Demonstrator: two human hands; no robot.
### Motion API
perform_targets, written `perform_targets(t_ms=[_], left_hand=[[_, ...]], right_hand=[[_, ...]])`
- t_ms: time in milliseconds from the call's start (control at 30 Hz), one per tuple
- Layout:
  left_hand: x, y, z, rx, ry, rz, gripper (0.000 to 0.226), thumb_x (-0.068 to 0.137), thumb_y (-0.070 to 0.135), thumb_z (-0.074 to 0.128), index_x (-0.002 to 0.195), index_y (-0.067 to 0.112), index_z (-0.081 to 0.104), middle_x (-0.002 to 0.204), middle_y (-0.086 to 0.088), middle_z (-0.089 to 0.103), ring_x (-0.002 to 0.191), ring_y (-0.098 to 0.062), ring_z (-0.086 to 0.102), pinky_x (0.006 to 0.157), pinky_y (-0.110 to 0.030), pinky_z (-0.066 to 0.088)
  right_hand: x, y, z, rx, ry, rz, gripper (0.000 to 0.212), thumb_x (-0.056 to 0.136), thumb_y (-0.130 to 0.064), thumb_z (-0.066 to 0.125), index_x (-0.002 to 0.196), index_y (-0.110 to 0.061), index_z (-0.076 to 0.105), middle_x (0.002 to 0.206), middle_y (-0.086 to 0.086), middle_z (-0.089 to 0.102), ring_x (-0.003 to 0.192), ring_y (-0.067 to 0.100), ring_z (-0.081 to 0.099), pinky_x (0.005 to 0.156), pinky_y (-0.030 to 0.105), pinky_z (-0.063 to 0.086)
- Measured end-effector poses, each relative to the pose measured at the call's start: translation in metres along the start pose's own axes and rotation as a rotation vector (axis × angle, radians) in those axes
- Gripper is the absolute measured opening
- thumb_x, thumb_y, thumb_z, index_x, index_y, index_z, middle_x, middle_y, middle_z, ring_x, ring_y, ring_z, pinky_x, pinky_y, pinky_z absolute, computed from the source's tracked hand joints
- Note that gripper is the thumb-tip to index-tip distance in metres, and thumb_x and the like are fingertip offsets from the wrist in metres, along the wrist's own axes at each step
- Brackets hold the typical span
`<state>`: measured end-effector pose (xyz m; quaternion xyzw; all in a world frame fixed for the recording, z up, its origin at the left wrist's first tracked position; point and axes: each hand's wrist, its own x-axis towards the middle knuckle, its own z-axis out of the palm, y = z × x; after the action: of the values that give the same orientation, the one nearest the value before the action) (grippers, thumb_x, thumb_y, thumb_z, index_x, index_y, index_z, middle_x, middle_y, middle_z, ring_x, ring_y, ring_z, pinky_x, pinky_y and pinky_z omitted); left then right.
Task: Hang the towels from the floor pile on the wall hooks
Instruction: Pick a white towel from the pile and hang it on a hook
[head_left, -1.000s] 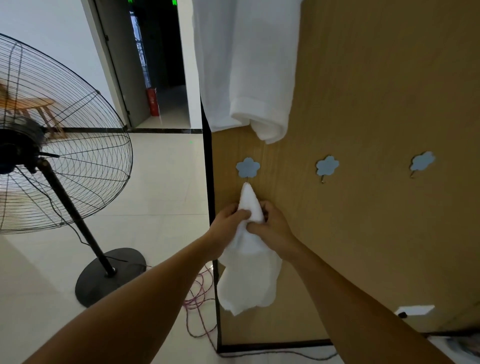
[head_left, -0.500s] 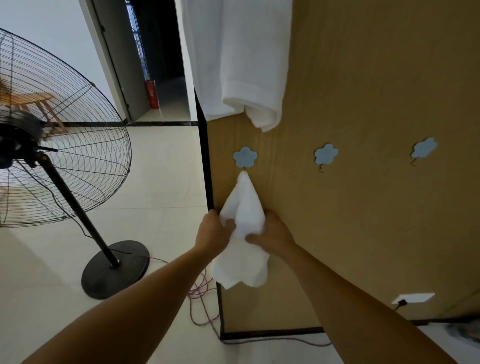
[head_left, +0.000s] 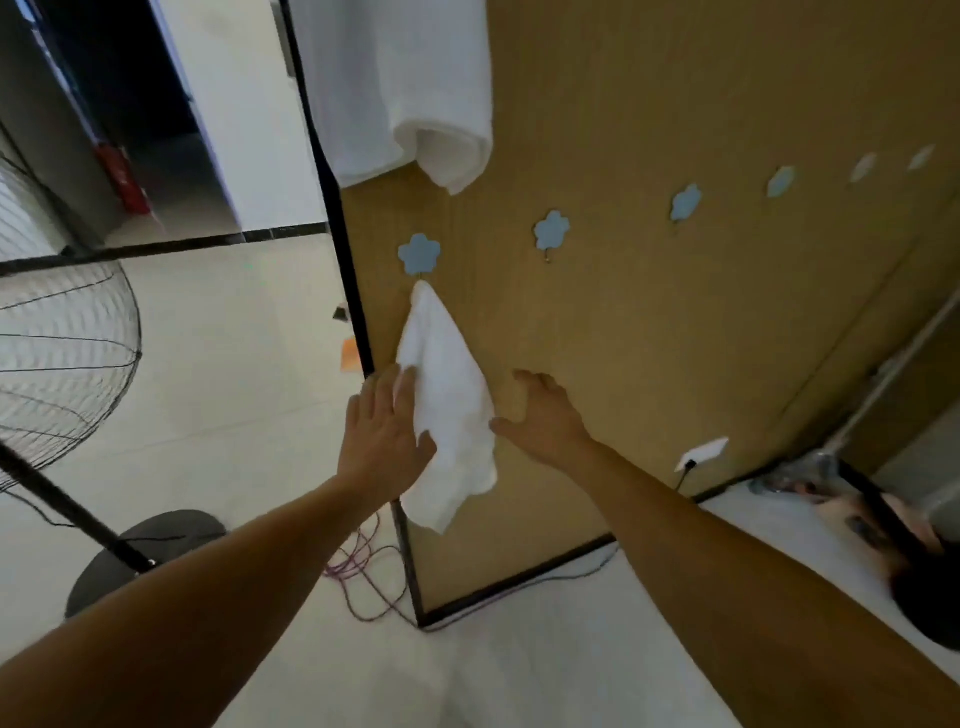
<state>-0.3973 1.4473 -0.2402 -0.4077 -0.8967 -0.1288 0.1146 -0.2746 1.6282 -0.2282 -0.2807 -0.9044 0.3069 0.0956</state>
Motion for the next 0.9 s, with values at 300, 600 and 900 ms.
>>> perform_targets(t_ms=[300, 600, 900], left_hand=[[-0.042, 0.077, 0.031, 0.126, -0.282, 0.445, 0.075, 0.090, 0.049, 0.039, 0.151, 0.015, 0.009, 0.159, -0.008, 0.000, 0.145, -0.033, -0.003, 0.115, -0.054, 0.006], [-0.141, 0.266, 0.037, -0.059, -0.515, 0.956, 0.071, 0.089, 0.047, 0.043, 0.148, 0.014, 0.019, 0.154, -0.009, 0.018, 0.138, -0.029, 0.018, 0.111, -0.048, 0.019], [-0.339, 0.433, 0.067, -0.050, -0.813, 1.279, 0.073, 0.092, 0.045, 0.046, 0.151, 0.018, 0.014, 0.158, -0.007, 0.014, 0.142, -0.027, 0.015, 0.114, -0.044, 0.018]], right_hand=[[-0.169, 0.055, -0.008, -0.055, 0.093, 0.407, 0.080, 0.087, -0.047, 0.063, 0.151, -0.024, 0.022, 0.155, 0.007, 0.022, 0.141, 0.027, 0.022, 0.115, 0.042, 0.027], [-0.390, 0.136, -0.047, -0.065, 0.321, 0.843, 0.067, 0.086, -0.044, 0.064, 0.145, -0.027, 0.037, 0.148, 0.007, 0.032, 0.135, 0.029, 0.030, 0.108, 0.042, 0.036], [-0.631, 0.216, -0.014, 0.113, 0.387, 1.281, 0.064, 0.088, -0.042, 0.060, 0.145, -0.023, 0.037, 0.145, 0.014, 0.038, 0.132, 0.036, 0.037, 0.105, 0.043, 0.038]])
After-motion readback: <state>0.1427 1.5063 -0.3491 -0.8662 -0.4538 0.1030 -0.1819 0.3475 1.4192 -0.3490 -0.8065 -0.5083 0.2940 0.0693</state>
